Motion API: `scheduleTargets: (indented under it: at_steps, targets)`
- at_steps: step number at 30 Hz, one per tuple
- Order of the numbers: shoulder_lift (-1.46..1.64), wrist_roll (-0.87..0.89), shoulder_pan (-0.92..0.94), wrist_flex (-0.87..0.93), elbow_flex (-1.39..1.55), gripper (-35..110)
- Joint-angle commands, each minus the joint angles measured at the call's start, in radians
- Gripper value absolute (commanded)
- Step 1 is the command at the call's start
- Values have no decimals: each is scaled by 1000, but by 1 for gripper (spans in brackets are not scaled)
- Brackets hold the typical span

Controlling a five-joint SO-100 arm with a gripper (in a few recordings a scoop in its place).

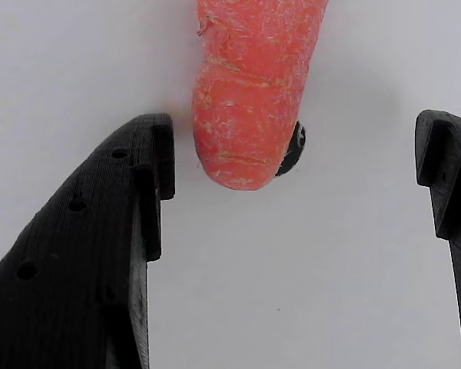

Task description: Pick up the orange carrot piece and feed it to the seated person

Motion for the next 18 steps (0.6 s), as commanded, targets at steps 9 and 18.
scheduleTargets:
  at_steps: [9, 18]
  targets:
    - [23, -2, 15, -9, -69, 0]
    - [40, -12, 26, -9, -74, -3]
